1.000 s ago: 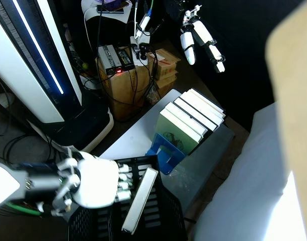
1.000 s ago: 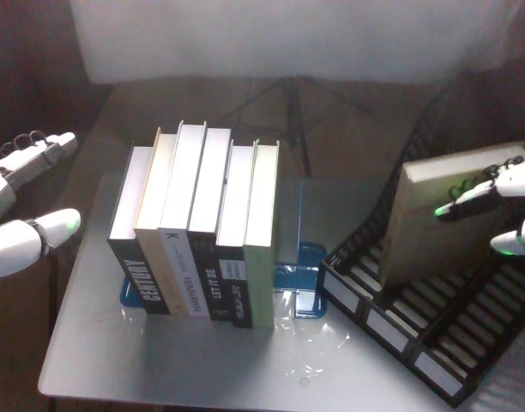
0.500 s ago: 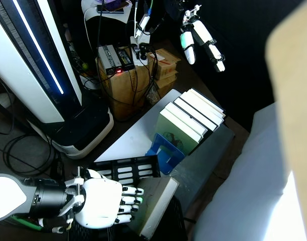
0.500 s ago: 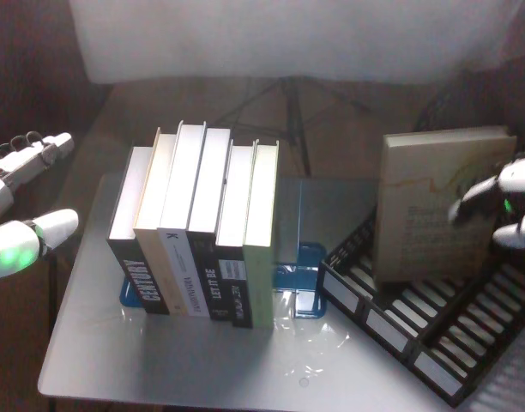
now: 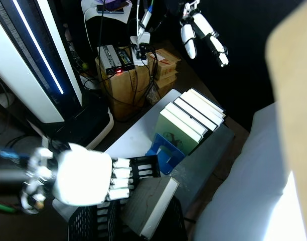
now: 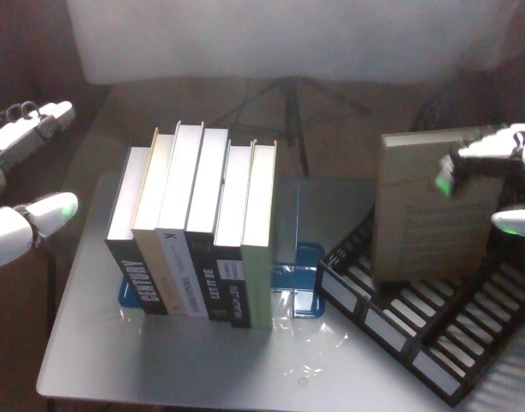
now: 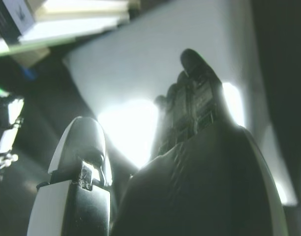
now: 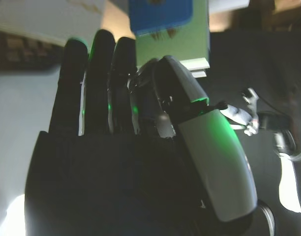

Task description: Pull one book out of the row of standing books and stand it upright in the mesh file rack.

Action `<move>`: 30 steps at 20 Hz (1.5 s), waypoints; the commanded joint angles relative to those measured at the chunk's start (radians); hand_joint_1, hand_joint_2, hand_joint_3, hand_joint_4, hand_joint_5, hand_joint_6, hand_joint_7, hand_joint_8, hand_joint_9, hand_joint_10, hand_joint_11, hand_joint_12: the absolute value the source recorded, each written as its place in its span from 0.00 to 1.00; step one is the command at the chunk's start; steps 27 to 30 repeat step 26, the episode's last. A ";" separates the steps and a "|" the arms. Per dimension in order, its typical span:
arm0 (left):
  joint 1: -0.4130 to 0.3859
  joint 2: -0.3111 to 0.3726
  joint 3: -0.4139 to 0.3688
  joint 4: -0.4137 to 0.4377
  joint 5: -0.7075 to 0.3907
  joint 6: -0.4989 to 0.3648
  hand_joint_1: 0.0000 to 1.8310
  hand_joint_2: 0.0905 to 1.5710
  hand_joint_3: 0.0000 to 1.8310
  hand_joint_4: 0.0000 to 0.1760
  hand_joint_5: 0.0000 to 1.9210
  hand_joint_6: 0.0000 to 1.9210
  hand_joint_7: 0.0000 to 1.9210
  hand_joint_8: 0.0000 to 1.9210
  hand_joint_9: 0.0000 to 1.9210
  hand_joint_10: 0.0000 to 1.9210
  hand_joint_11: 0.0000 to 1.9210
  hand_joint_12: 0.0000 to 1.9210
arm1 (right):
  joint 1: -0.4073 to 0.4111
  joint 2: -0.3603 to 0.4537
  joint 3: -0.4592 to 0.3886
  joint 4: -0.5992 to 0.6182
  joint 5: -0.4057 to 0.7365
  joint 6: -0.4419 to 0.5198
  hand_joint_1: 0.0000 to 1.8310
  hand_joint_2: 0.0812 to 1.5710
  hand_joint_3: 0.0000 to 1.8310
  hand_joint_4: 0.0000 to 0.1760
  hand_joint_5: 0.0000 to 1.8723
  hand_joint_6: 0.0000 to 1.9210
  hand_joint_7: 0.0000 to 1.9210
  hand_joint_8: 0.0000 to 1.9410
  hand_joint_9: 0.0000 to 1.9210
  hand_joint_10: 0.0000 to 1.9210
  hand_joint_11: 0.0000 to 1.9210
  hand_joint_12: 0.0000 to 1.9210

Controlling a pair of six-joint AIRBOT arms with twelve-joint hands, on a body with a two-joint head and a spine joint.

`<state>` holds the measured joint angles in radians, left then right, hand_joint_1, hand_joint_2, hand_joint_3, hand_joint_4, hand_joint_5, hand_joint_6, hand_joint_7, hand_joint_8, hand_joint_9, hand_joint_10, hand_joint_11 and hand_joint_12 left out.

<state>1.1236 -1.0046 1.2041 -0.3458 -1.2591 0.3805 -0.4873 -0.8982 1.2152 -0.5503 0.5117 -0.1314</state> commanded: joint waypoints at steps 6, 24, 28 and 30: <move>-0.057 0.051 -0.013 0.079 -0.199 -0.008 0.09 0.85 0.00 0.57 0.00 0.00 0.00 0.00 0.00 0.00 0.00 0.15 | -0.032 0.089 -0.112 0.232 0.287 -0.217 0.11 0.87 0.00 0.30 0.00 0.00 0.00 0.00 0.00 0.00 0.00 0.00; -0.185 0.024 0.025 0.282 -0.107 -0.069 0.00 0.83 0.00 0.36 0.00 0.00 0.00 0.00 0.00 0.00 0.00 0.00 | -0.056 0.096 -0.179 0.301 0.395 -0.260 0.14 0.87 0.00 0.00 0.00 0.00 0.00 0.00 0.00 0.00 0.00 0.00; -0.200 0.019 0.027 0.287 -0.100 -0.069 0.00 0.84 0.01 0.22 0.00 0.00 0.00 0.00 0.00 0.00 0.00 0.00 | -0.073 0.100 -0.185 0.324 0.410 -0.279 0.13 0.85 0.00 0.31 0.00 0.00 0.00 0.00 0.00 0.00 0.00 0.00; -0.200 0.019 0.027 0.287 -0.100 -0.069 0.00 0.84 0.01 0.22 0.00 0.00 0.00 0.00 0.00 0.00 0.00 0.00 | -0.073 0.100 -0.185 0.324 0.410 -0.279 0.13 0.85 0.00 0.31 0.00 0.00 0.00 0.00 0.00 0.00 0.00 0.00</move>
